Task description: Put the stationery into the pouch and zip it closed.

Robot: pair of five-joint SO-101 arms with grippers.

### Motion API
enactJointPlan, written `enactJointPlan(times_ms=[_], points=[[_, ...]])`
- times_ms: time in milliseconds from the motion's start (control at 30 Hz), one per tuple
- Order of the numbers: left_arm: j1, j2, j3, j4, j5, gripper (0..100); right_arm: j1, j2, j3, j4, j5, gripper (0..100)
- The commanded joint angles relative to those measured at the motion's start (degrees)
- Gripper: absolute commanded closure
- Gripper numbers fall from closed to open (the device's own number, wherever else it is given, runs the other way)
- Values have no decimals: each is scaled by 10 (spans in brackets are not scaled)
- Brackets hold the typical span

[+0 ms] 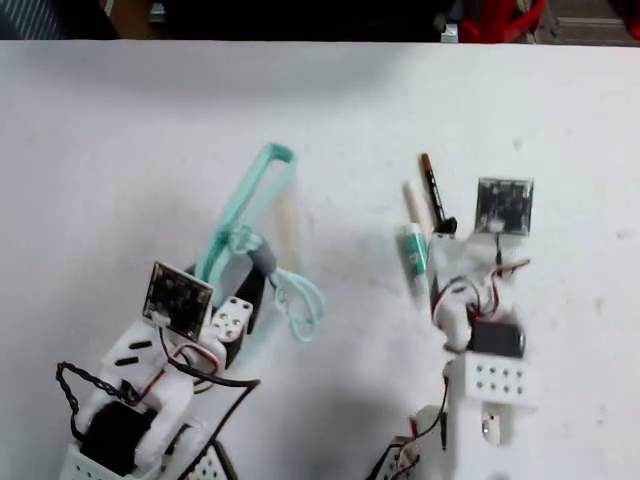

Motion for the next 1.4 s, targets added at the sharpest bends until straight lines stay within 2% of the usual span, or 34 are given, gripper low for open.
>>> enactJointPlan(times_ms=[0, 167, 300, 633, 800, 967, 1167, 1367], points=[[-6, 7, 0, -11, 2, 910, 2, 130, -161, 71, 2, 789], [-6, 7, 0, -11, 2, 910, -3, 383, -407, 166, 10, 794], [-6, 7, 0, -11, 2, 910, -7, 561, -593, 220, 74, 794], [-6, 7, 0, -11, 2, 910, -18, 894, -972, 354, 106, 794], [-6, 7, 0, -11, 2, 910, -43, 1010, -1101, 404, 118, 794], [-6, 7, 0, -11, 2, 910, -37, 1098, -1201, 412, 118, 796], [-6, 7, 0, -11, 2, 910, -22, 1180, -1279, 415, 122, 906], [-6, 7, 0, -10, 2, 910, -11, 1218, -1338, 440, 122, 908]])
